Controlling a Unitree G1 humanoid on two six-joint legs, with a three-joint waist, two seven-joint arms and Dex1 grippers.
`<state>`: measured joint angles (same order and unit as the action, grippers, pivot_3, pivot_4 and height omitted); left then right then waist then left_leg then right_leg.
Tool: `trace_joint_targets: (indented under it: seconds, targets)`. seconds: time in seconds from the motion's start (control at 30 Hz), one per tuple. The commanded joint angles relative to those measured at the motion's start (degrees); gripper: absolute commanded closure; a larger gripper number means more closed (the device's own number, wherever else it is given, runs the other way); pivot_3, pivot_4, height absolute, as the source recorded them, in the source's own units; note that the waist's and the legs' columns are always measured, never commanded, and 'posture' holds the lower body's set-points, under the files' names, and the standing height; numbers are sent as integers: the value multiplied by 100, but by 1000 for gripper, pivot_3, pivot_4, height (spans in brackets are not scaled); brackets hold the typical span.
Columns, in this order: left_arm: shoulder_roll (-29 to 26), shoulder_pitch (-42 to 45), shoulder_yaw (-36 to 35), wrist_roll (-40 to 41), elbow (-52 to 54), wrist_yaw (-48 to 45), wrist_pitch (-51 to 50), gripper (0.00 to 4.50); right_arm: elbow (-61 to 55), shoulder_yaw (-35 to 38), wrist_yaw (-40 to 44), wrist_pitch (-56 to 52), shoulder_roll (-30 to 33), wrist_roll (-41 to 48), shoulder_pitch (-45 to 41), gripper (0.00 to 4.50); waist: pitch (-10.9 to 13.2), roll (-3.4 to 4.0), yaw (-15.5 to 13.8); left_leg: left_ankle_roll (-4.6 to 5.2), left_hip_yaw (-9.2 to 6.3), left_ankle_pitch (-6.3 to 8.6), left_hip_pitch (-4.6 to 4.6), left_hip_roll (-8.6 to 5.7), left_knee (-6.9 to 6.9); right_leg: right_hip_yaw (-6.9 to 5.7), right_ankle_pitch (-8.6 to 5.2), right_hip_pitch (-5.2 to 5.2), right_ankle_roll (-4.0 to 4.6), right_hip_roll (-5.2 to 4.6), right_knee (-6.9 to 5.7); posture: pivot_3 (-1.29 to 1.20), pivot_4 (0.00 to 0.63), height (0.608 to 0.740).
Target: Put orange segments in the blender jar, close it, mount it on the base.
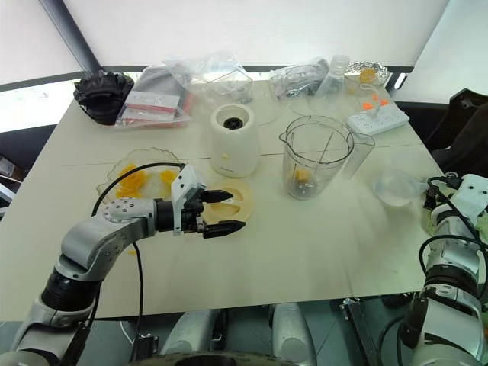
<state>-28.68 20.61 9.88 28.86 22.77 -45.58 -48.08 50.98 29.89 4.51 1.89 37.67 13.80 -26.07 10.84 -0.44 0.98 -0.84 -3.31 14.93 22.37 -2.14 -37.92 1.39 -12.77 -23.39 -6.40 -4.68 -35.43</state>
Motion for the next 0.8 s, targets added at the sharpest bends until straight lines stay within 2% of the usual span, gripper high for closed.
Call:
trace_joint_targets:
  seconds: [0.03, 0.1, 0.13, 0.43, 0.8]
  targets:
    - [-25, 79, -102, 80, 132, -3, 111, 0, -138, 52, -16, 140, 80, 54, -82, 3309, 0, 0, -12, 0, 0, 0, 1, 0, 0, 0, 0, 0, 0, -1, 1, 0, 150, 740]
    - [-19, 83, -94, 64, 94, -13, 150, 0, -135, 42, -4, 147, 67, 62, -87, 4190, 0, 0, -10, 0, 0, 0, 2, 0, 0, 0, 0, 1, 0, -1, 4, 0, 150, 740]
    - [-16, 83, -92, 58, 82, -15, 166, 0, -137, 38, 2, 151, 62, 71, -86, 4437, 0, 0, -2, 0, -1, 0, 2, 0, 0, 1, 0, 1, 0, -1, 6, 0, 150, 740]
    - [-8, 47, -78, 14, -26, -24, 324, 0, -318, 52, 18, 128, -41, 180, 14, 4437, 0, -1, -5, 0, -3, 0, 1, 0, 0, -3, 0, 6, 0, -1, 10, 0, 150, 740]
    - [330, 183, -712, 449, -372, 44, 537, 0, -1799, 370, -267, -411, -526, 813, 196, 4437, 2, 4, 12, 1, -13, 1, 1, 2, 4, -1, 1, 2, 0, 0, 9, 0, 150, 740]
